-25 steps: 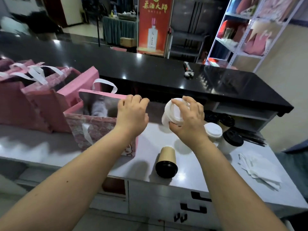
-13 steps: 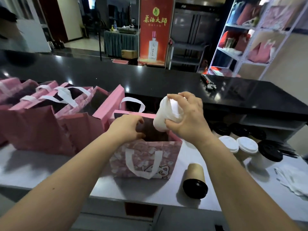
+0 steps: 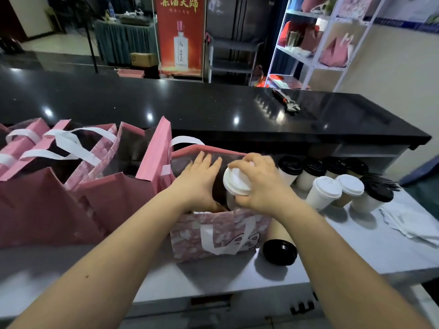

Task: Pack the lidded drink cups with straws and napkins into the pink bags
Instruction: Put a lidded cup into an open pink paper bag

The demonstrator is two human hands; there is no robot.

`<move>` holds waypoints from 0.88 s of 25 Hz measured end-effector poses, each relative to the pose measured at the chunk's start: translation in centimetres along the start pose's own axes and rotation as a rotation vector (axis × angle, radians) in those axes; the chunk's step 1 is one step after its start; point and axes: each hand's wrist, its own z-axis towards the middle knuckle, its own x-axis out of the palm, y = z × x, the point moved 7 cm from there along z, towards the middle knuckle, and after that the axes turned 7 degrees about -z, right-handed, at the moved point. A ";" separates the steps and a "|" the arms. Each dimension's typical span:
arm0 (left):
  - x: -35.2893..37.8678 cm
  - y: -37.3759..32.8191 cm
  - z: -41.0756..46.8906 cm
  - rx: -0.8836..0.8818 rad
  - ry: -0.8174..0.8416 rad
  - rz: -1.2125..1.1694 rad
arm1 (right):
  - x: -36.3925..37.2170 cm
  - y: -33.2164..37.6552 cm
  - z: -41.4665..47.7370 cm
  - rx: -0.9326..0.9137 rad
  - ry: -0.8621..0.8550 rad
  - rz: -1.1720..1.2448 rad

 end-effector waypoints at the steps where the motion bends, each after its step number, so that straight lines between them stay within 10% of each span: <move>1: 0.1 -0.2 -0.3 0.005 0.026 -0.011 | 1.3 0.1 0.1 -0.045 0.079 -0.077; 7: 1.4 -1.5 -1.9 0.030 0.053 0.092 | 4.0 -2.9 1.7 -0.070 0.383 -0.512; 22: 1.4 -2.7 -2.9 0.029 -0.002 0.123 | 8.7 -2.2 2.8 -0.010 0.463 -0.388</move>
